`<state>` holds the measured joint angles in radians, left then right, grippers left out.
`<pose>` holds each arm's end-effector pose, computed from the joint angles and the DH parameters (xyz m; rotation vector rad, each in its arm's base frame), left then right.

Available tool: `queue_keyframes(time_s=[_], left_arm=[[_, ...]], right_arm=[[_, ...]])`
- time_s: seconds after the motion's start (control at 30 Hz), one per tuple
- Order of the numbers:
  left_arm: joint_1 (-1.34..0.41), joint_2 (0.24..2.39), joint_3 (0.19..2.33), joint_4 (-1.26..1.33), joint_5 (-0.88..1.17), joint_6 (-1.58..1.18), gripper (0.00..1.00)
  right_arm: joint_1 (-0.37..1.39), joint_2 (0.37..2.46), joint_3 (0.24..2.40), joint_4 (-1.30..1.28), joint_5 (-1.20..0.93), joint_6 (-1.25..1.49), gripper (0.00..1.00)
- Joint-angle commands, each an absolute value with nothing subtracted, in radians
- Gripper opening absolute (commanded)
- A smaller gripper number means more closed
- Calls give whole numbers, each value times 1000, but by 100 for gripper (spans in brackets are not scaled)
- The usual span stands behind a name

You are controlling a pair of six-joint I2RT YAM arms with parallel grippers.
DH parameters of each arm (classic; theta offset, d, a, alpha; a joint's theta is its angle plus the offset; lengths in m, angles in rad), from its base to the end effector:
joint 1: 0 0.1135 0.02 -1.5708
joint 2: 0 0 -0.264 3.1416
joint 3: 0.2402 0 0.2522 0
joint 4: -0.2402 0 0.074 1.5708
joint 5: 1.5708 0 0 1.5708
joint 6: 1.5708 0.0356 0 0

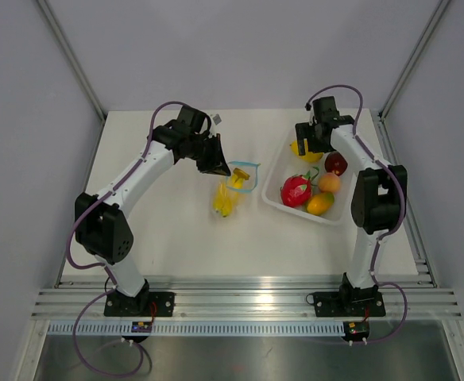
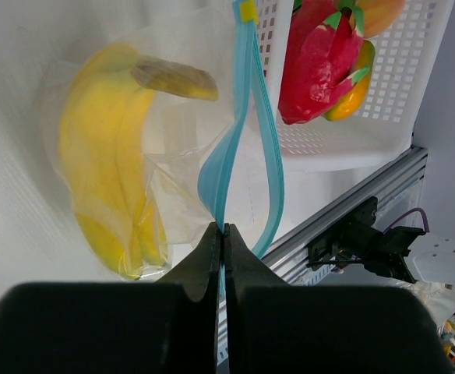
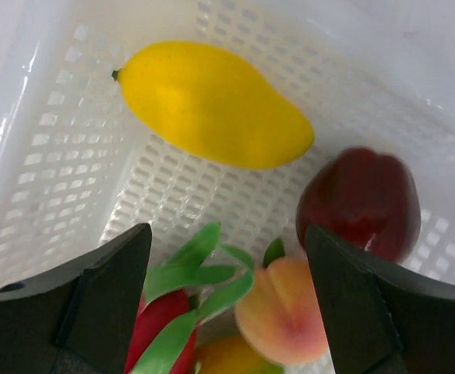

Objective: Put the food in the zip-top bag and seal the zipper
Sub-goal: Pick up the fake fruit from the bin.

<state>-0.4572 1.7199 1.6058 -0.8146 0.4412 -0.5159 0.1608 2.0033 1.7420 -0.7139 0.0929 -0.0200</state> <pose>0.3280 -0.1783 0.3212 0.1186 2.6280 -0.9280 0.4390 0.0679 0.2573 -0.1932 2.5335 -0.0630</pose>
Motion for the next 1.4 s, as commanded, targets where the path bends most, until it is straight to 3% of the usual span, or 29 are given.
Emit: queue_keyframes(time_s=[0.0, 0.2, 0.63, 0.73, 1.0, 1.37], left_arm=[[-462, 1704, 1643, -781, 472, -512, 0], [-462, 1726, 1684, -802, 472, -505, 0], [-462, 1753, 1717, -822, 477, -508, 0], [-462, 1764, 1723, -821, 482, -511, 0], [-462, 1776, 1727, -804, 494, -522, 0], [-472, 1760, 1698, -767, 503, -529, 0]], right_arm=[[172, 1927, 1639, -464, 35, -296, 87], [195, 2034, 1689, -449, 72, -440, 87], [199, 2158, 1718, -348, 49, -425, 85], [202, 2163, 1698, -331, 74, -402, 79], [201, 2089, 1635, -311, 115, -285, 40], [201, 1819, 1554, -403, 117, -78, 29]])
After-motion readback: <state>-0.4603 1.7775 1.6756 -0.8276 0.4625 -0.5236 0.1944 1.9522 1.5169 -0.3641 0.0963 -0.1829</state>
